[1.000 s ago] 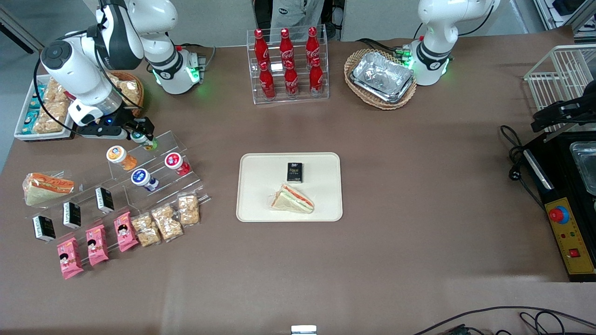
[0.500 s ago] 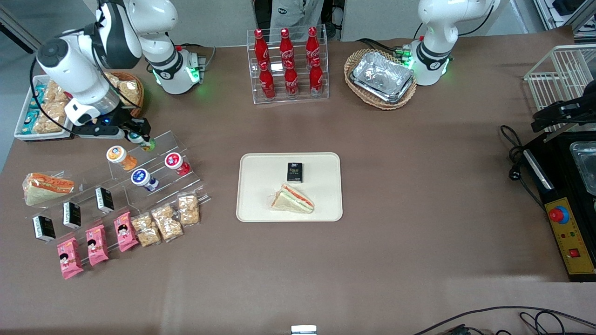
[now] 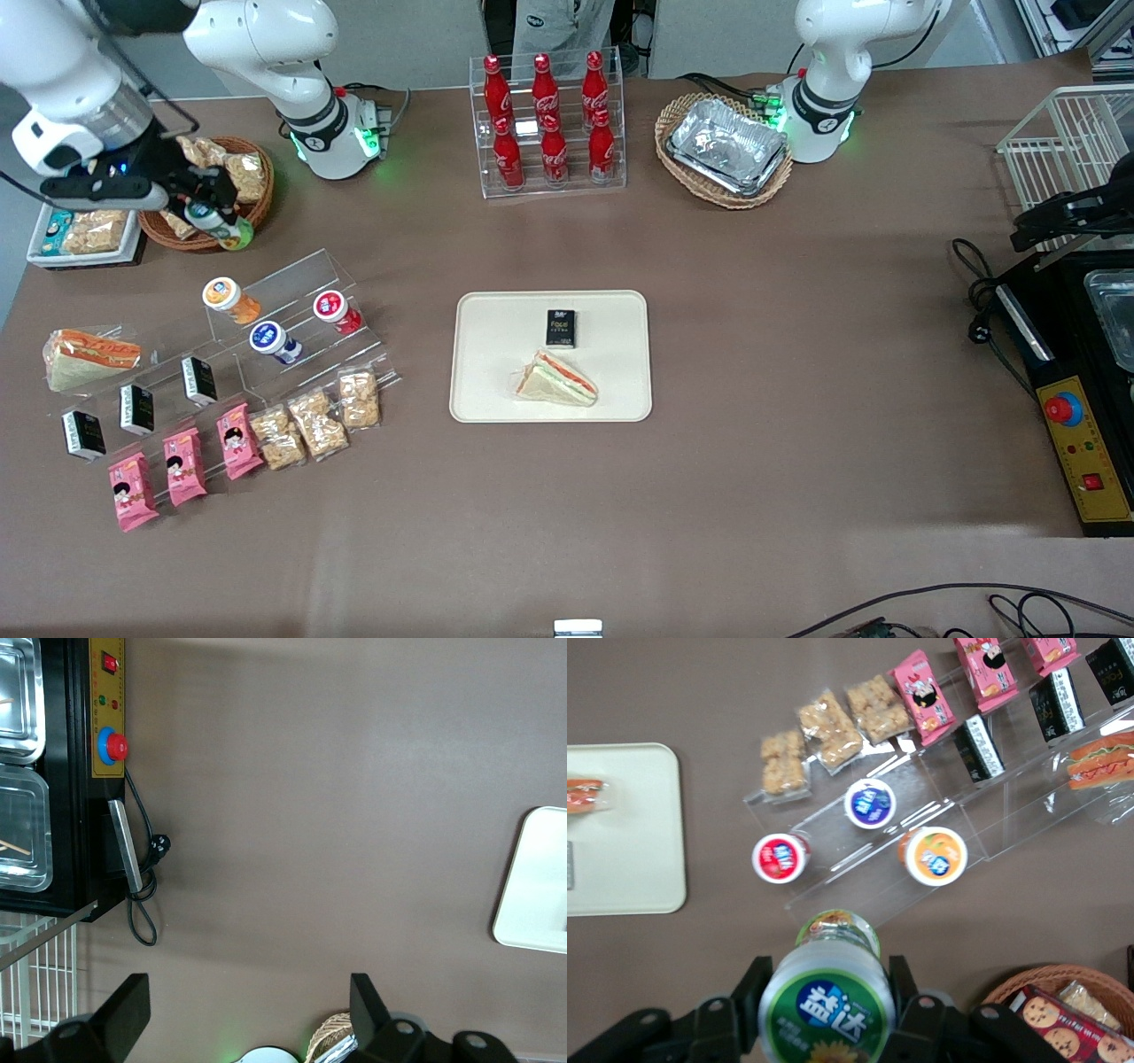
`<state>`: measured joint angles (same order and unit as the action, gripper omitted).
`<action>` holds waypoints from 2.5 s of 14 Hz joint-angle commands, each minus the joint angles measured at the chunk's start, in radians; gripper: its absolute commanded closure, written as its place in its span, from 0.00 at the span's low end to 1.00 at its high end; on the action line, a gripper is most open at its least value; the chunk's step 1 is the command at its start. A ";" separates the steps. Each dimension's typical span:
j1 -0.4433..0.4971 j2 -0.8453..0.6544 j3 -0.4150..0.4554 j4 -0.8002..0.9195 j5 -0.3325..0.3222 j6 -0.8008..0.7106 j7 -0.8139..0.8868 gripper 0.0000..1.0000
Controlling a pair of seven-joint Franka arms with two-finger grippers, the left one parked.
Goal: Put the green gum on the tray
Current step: 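Lift the green-capped bottle and carry it toward the cream tray, then lower the bottle onto the tray beside the black box and release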
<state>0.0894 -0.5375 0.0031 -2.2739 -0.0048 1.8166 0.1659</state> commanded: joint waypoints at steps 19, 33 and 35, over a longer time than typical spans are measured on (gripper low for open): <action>0.101 0.839 0.497 0.047 -0.222 0.779 0.992 0.83; 0.090 0.894 0.446 0.068 -0.253 0.836 0.985 0.00; 0.081 0.796 0.446 0.071 -0.251 0.735 0.966 0.00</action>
<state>0.1825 0.3630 0.4481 -2.2169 -0.2278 2.6540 1.1334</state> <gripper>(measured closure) 0.000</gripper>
